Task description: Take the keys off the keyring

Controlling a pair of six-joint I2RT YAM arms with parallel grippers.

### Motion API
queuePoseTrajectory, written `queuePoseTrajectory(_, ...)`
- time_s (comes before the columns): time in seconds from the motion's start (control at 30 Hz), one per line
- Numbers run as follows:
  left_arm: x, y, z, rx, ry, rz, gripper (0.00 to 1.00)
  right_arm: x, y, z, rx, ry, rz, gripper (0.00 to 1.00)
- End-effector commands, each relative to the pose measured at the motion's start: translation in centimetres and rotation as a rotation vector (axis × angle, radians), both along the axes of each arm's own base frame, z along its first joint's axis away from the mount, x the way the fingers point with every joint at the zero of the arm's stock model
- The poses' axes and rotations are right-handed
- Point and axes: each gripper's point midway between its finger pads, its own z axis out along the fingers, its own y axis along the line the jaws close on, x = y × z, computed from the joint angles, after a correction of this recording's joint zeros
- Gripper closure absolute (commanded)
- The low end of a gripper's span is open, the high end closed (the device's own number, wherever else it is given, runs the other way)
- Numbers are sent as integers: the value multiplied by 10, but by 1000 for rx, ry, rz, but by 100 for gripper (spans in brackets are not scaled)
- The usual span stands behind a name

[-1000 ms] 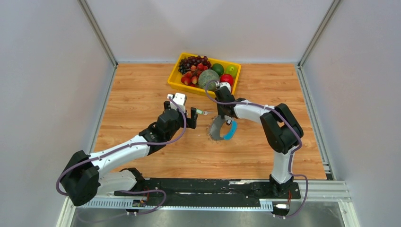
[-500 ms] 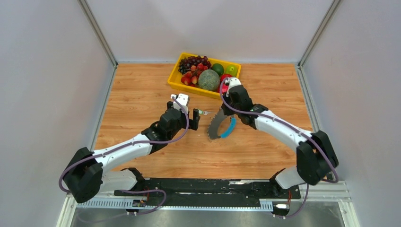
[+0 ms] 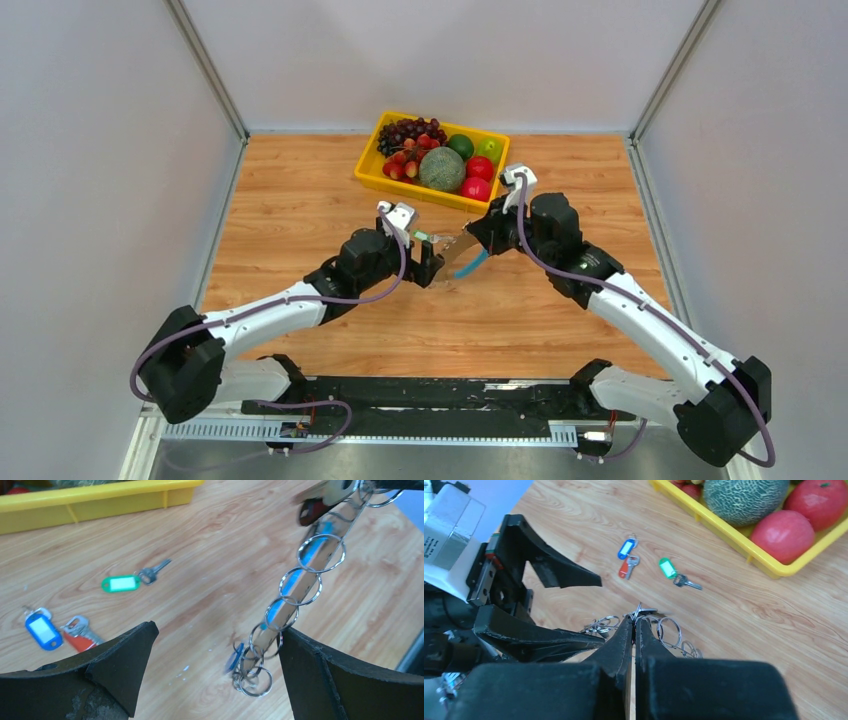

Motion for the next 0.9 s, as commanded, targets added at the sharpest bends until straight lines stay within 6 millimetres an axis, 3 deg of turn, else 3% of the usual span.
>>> queuePoseTrajectory(0.0,-12,-13,41,-113,-135,-123,0,-22,12,24,97,-6,99,100)
queuePoseTrajectory(0.1,-35,-16,62,-188,-223,-239,0,-30,11,26,108,6,111,100)
queuePoseTrajectory(0.17,-46,-18,64,-211,-252,-293,0,-35,12,28,117,14,125,100)
queuePoseTrajectory(0.27,-48,-20,67,-214,-256,-314,0,-40,13,31,131,19,137,100)
queuePoseTrajectory(0.63,-60,-36,64,-225,-219,-431,19,-43,15,32,128,28,140,100)
queuePoseTrajectory(0.7,-60,-38,61,-219,-210,-441,32,-41,13,32,122,22,129,100)
queuePoseTrajectory(0.83,-57,-42,57,-198,-183,-448,74,-40,11,33,116,18,115,100)
queuePoseTrajectory(0.87,-56,-43,55,-194,-174,-445,89,-39,11,32,113,21,114,97)
